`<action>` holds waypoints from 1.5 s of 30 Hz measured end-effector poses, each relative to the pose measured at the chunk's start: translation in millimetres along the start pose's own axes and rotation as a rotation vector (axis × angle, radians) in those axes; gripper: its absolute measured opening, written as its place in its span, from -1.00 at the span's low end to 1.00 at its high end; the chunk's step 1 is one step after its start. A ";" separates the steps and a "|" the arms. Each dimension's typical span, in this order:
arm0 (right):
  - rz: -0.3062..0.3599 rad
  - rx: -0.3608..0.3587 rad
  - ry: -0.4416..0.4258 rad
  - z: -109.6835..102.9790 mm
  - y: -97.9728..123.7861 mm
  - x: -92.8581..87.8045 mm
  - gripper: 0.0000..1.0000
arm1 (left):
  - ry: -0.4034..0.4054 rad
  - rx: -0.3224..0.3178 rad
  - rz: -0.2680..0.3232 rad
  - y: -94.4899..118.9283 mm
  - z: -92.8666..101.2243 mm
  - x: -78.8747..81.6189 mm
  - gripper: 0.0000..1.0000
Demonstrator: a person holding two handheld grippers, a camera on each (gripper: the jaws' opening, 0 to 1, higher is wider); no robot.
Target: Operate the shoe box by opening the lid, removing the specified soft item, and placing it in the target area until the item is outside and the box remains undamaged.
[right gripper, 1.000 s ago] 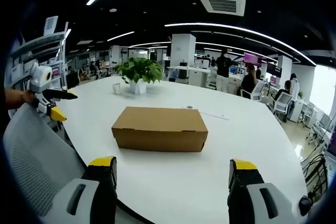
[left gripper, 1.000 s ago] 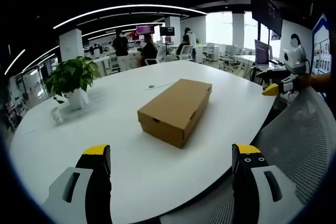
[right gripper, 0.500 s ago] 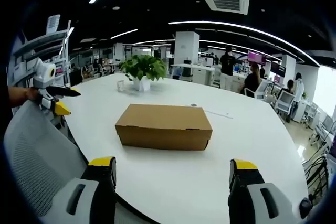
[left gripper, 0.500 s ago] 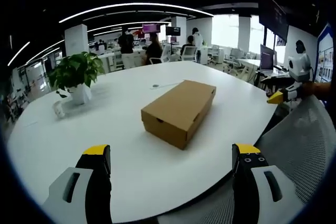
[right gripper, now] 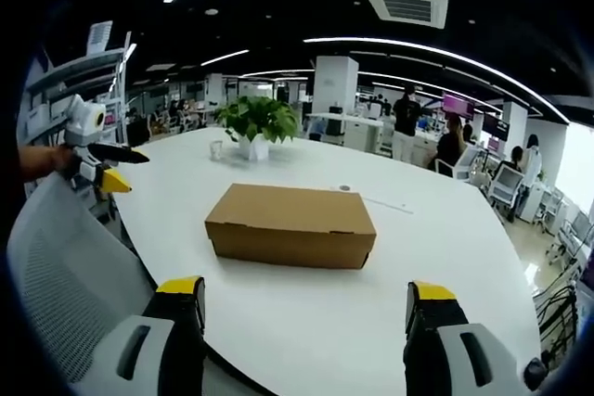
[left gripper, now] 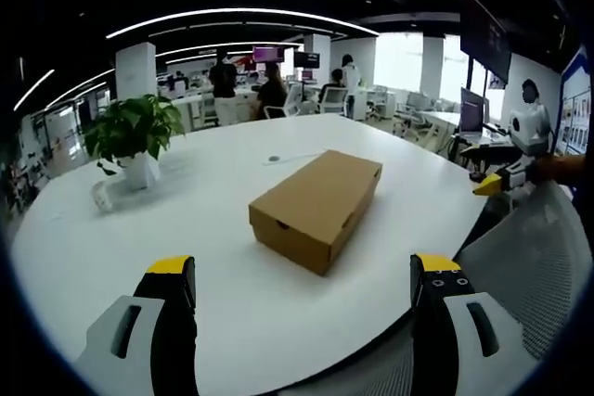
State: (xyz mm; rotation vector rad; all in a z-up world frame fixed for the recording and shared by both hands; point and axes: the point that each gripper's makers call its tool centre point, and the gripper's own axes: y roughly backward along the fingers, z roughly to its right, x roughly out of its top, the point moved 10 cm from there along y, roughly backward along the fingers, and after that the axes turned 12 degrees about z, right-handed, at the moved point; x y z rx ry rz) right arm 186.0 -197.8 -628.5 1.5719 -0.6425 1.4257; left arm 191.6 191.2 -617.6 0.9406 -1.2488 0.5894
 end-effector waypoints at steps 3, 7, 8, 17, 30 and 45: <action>-0.010 0.007 0.006 0.6 -0.9 -0.4 0.78 | 0.002 -0.005 -0.001 -1.4 -1.3 1.0 0.99; -0.014 0.017 0.007 2.3 -2.0 0.1 0.79 | 0.002 -0.015 -0.012 -4.4 -1.8 2.3 0.99; -0.016 0.020 0.007 3.0 -2.4 0.0 0.79 | 0.003 -0.017 -0.014 -5.2 -2.0 2.7 0.99; -0.017 0.032 0.006 9.4 -5.1 2.6 0.79 | -0.001 -0.037 -0.021 -10.4 -0.7 5.6 0.99; -0.033 0.060 0.029 25.5 -8.5 4.2 0.78 | 0.029 -0.070 -0.041 -24.2 1.7 3.7 0.99; -0.055 0.096 0.057 49.1 -28.9 5.9 0.76 | -0.009 -0.184 -0.105 -49.4 12.4 -1.3 0.99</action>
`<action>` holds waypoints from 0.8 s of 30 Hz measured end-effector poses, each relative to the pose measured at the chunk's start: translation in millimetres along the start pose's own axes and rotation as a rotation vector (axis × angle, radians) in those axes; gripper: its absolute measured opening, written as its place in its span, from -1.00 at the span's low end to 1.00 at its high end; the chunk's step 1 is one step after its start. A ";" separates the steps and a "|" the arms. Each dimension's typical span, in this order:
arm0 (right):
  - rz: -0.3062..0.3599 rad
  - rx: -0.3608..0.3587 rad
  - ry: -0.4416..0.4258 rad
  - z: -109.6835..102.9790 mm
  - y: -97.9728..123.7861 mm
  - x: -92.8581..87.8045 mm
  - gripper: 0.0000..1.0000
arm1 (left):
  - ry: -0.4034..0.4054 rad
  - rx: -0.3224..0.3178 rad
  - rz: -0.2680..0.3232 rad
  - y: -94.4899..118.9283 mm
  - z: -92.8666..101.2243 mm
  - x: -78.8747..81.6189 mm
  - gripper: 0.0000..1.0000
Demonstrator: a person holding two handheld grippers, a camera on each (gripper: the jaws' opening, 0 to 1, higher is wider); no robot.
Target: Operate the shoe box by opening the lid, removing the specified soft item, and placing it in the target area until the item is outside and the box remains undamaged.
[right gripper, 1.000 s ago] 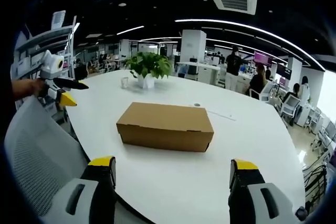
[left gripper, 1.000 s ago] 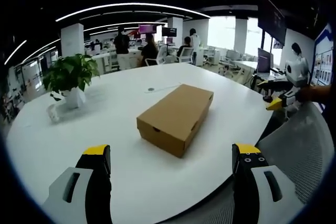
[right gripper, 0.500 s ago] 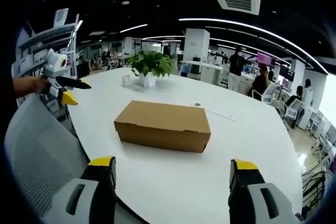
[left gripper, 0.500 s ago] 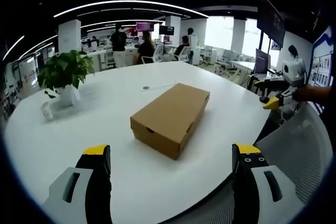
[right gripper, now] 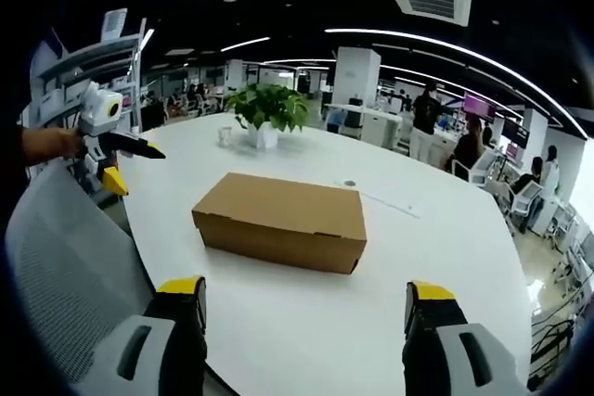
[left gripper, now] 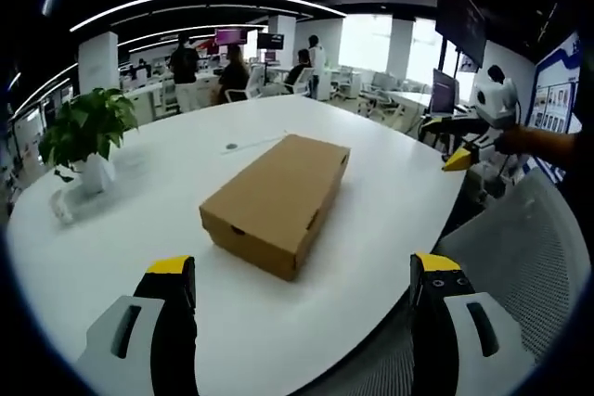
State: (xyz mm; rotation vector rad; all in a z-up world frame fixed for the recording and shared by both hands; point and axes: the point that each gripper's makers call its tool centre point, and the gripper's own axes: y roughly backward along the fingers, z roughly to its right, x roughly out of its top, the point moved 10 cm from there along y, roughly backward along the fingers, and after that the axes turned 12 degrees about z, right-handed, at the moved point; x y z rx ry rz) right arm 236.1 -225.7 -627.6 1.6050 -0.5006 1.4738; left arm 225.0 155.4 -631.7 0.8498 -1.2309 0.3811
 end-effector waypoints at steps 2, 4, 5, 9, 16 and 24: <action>-0.003 0.007 0.006 1.9 -1.9 -0.4 0.76 | 0.009 -0.005 0.006 -2.4 -2.0 0.8 0.99; -0.004 0.009 0.009 3.7 -3.3 -1.0 0.77 | 0.021 -0.006 0.012 -5.2 -5.2 0.9 0.99; -0.005 0.011 0.008 4.5 -4.0 -1.4 0.77 | 0.022 -0.004 0.012 -6.3 -6.2 0.8 0.99; -0.003 0.019 0.005 9.2 -8.0 -4.5 0.77 | 0.004 0.005 0.009 -12.5 -9.0 1.5 0.99; -0.013 0.039 0.004 17.2 -16.6 -8.9 0.77 | 0.003 -0.003 -0.009 -23.6 -13.4 -1.5 0.96; -0.027 0.069 0.017 24.9 -29.3 -13.1 0.77 | 0.001 -0.028 -0.029 -37.9 -14.8 -6.0 0.95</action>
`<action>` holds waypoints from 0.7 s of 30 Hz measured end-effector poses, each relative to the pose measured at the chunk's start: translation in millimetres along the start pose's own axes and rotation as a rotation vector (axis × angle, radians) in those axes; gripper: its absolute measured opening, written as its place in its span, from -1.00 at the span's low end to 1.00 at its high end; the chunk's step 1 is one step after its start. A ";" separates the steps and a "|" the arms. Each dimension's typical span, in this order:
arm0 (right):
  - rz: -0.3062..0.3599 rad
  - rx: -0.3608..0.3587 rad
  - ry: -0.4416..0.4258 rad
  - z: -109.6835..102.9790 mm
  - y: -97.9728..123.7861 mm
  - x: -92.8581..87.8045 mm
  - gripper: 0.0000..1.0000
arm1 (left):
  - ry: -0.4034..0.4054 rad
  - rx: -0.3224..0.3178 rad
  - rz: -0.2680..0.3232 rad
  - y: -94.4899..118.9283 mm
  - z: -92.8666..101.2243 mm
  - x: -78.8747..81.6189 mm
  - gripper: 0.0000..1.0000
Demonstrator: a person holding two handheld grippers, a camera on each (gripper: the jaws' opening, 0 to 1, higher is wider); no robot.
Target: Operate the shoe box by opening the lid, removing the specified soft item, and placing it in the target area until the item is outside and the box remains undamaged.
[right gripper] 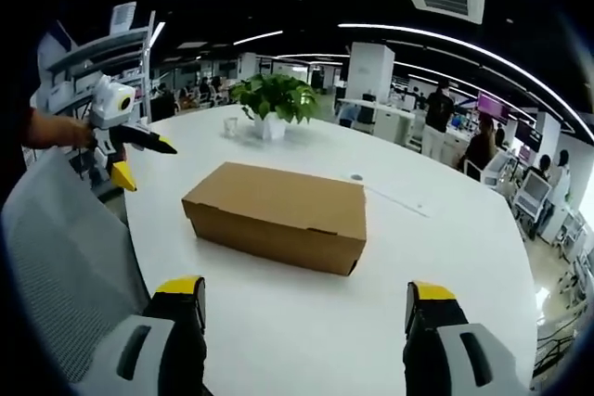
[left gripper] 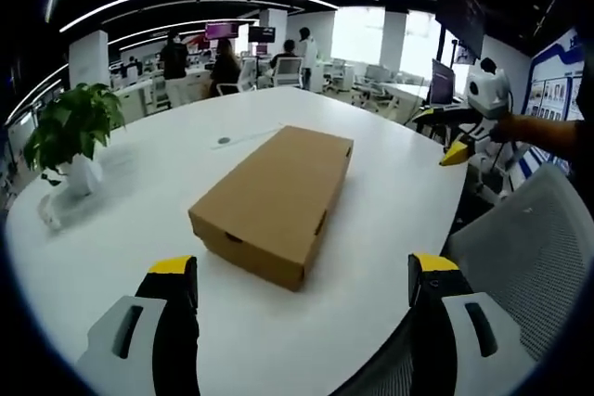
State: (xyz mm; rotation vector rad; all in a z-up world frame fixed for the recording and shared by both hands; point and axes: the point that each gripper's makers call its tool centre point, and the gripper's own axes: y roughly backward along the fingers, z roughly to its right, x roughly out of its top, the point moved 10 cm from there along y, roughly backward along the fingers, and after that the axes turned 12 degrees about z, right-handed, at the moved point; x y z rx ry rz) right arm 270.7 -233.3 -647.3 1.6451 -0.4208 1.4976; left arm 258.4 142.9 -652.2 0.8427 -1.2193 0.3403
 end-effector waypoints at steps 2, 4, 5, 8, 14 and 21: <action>-0.001 0.005 0.004 1.3 -2.5 -0.7 0.78 | 0.005 -0.007 -0.006 -2.9 0.6 -0.8 0.95; -0.005 0.009 0.009 2.8 -6.0 -2.0 0.77 | 0.001 -0.012 -0.012 -5.4 1.5 -1.9 0.93; -0.005 0.011 0.009 3.5 -7.4 -2.6 0.77 | -0.006 -0.014 -0.016 -6.7 2.2 -2.7 0.91; -0.009 0.018 0.007 4.2 -11.7 -4.2 0.76 | -0.019 -0.015 -0.018 -9.0 2.1 -3.9 0.84; -0.017 0.029 0.009 6.7 -19.8 -8.2 0.75 | 0.002 -0.011 -0.023 -13.1 -4.0 -6.5 0.78; -0.022 0.047 0.020 13.0 -28.0 -11.1 0.75 | 0.018 -0.003 -0.027 -19.5 -8.2 -9.6 0.74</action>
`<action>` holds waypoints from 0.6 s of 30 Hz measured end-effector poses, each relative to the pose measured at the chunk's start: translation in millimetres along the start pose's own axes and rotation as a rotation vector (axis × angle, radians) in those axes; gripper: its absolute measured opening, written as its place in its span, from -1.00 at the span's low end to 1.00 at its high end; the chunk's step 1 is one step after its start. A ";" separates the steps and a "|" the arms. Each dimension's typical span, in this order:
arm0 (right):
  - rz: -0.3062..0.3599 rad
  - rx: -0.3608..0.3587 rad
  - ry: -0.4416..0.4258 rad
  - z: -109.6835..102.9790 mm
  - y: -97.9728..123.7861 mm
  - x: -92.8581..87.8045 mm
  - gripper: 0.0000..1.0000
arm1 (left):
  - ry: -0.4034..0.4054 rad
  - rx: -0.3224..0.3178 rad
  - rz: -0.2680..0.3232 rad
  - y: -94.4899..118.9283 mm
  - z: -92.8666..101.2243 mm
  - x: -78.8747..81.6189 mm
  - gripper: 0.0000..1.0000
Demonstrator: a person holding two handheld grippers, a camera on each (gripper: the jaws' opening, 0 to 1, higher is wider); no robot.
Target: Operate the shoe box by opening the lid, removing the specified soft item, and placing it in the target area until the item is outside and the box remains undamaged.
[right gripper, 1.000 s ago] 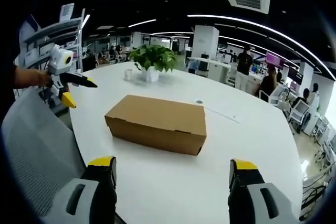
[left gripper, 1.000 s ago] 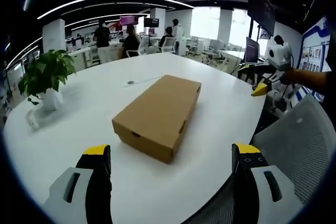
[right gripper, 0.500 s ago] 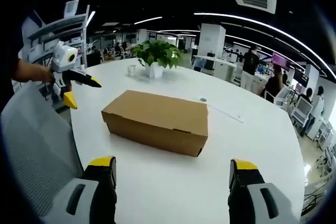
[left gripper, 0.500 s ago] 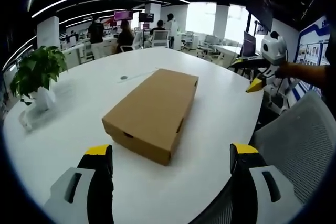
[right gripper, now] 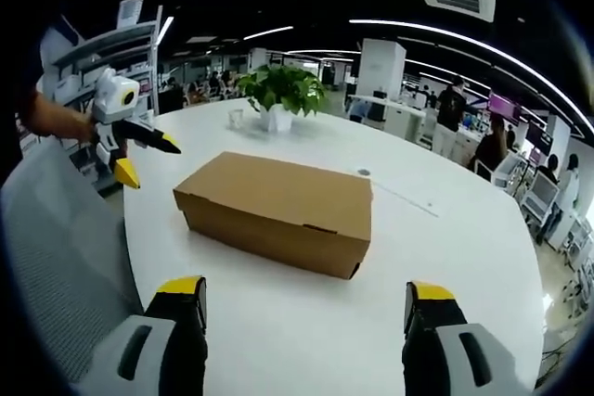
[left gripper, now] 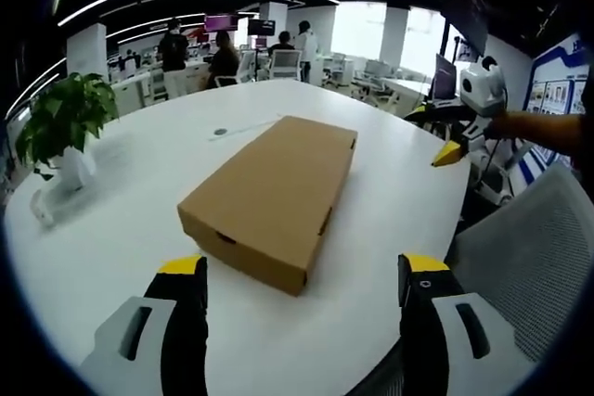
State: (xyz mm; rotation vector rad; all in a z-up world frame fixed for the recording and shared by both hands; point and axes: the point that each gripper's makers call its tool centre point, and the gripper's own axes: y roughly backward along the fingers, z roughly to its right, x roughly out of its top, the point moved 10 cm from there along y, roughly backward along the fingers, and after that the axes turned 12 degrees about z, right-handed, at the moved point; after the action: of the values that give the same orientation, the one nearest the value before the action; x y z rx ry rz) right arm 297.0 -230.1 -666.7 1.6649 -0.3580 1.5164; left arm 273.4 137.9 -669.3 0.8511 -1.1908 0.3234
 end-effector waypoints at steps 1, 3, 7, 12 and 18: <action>-0.003 0.002 0.004 0.9 -1.0 -0.3 0.75 | 0.005 0.003 -0.002 -1.5 -0.6 -0.3 0.74; -0.007 0.008 0.012 3.1 -3.6 -0.4 0.74 | 0.008 0.004 -0.003 -3.0 -0.7 -0.2 0.73; -0.006 0.022 0.029 8.0 -11.6 0.8 0.71 | 0.004 0.011 -0.003 -7.9 -2.6 -0.4 0.73; 0.009 0.040 0.051 10.7 -22.5 -1.0 0.67 | 0.009 0.029 -0.002 -14.9 -5.2 -0.9 0.71; 0.006 0.046 0.059 16.0 -34.7 -6.3 0.63 | 0.036 0.053 0.007 -20.5 -6.5 -2.8 0.67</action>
State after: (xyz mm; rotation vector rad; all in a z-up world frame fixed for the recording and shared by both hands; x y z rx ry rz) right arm 330.6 -222.6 -684.5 1.6525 -0.2991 1.5856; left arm 289.7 129.7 -680.9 0.8844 -1.1560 0.3760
